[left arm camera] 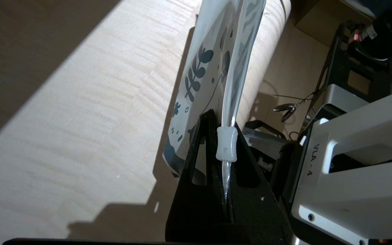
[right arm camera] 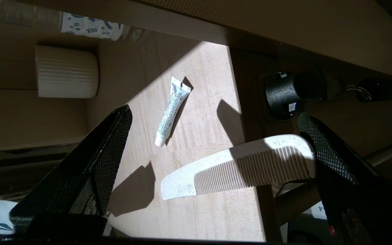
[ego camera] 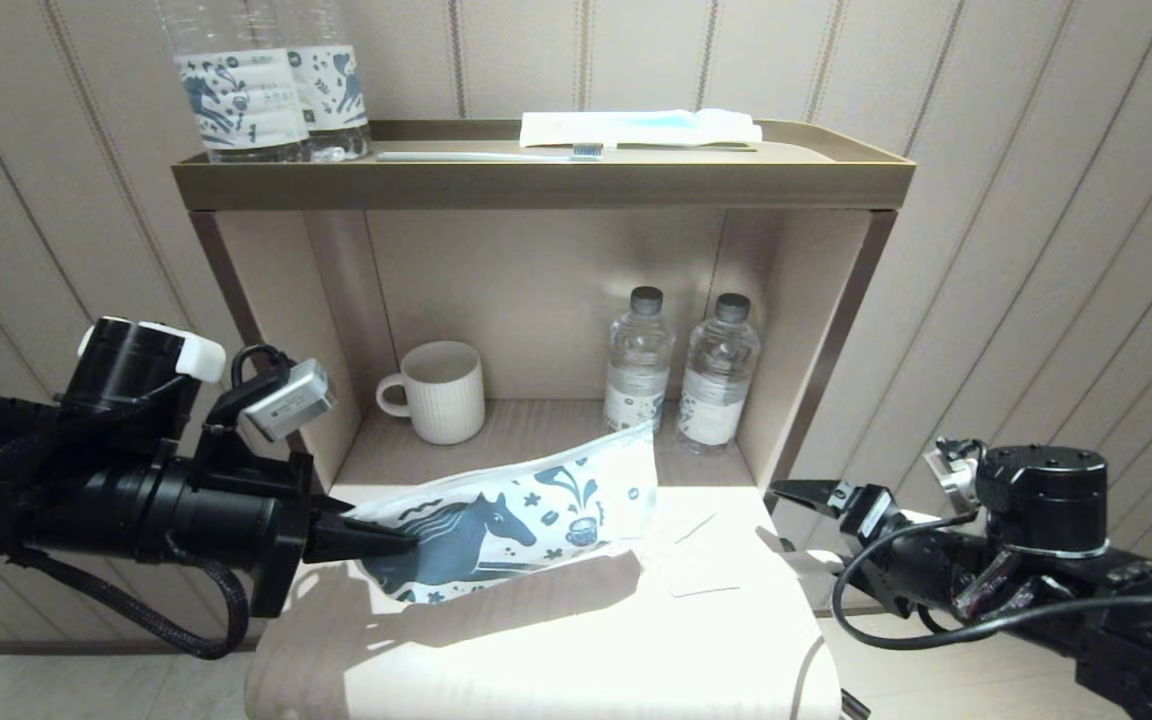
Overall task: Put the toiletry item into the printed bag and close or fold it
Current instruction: Pick up the comb
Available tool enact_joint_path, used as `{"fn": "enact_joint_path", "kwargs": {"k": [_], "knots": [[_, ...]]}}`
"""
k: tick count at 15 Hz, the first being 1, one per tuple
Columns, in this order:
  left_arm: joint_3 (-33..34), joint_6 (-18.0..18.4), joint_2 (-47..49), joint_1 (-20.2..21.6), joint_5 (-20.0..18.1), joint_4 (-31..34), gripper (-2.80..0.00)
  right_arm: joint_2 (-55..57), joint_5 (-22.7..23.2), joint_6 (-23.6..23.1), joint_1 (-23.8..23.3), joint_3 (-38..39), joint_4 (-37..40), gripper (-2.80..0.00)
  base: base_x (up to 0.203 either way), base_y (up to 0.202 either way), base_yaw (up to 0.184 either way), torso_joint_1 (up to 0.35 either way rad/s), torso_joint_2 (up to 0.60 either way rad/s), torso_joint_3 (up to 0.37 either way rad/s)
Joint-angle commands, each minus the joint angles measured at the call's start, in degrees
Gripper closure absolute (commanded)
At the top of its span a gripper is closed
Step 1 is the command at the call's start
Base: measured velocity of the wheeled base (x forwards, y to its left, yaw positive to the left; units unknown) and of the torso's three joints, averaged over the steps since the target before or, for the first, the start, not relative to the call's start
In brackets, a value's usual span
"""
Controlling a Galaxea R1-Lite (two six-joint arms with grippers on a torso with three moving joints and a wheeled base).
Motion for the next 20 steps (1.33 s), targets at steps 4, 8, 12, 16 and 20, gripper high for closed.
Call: {"fn": "enact_joint_path", "kwargs": {"k": [4,8,12,16,20], "knots": [[0.16,0.4,0.77,-0.36,-0.21,-0.05,0.0,-2.04,0.38,6.01,0.2,0.36,-1.12,-2.8,0.0,0.0,0.0,0.0,0.0,0.0],[0.25,0.48,1.04,-0.36,-0.21,0.04,0.0,-1.26,0.38,5.92,0.2,0.27,-1.12,-2.8,0.0,0.0,0.0,0.0,0.0,0.0],[0.25,0.48,1.04,-0.54,-0.21,-0.05,0.0,-1.16,0.38,5.85,0.12,0.36,-1.21,-2.8,0.0,0.0,0.0,0.0,0.0,0.0],[0.25,0.48,1.04,-0.63,-0.21,-0.05,0.0,-1.51,0.38,5.84,0.2,0.36,-1.21,-2.8,0.0,0.0,0.0,0.0,0.0,0.0],[0.25,0.48,1.04,-0.63,-0.21,-0.05,0.0,-1.43,0.47,5.84,0.2,0.36,-1.3,-2.8,0.0,0.0,0.0,0.0,0.0,0.0]]}}
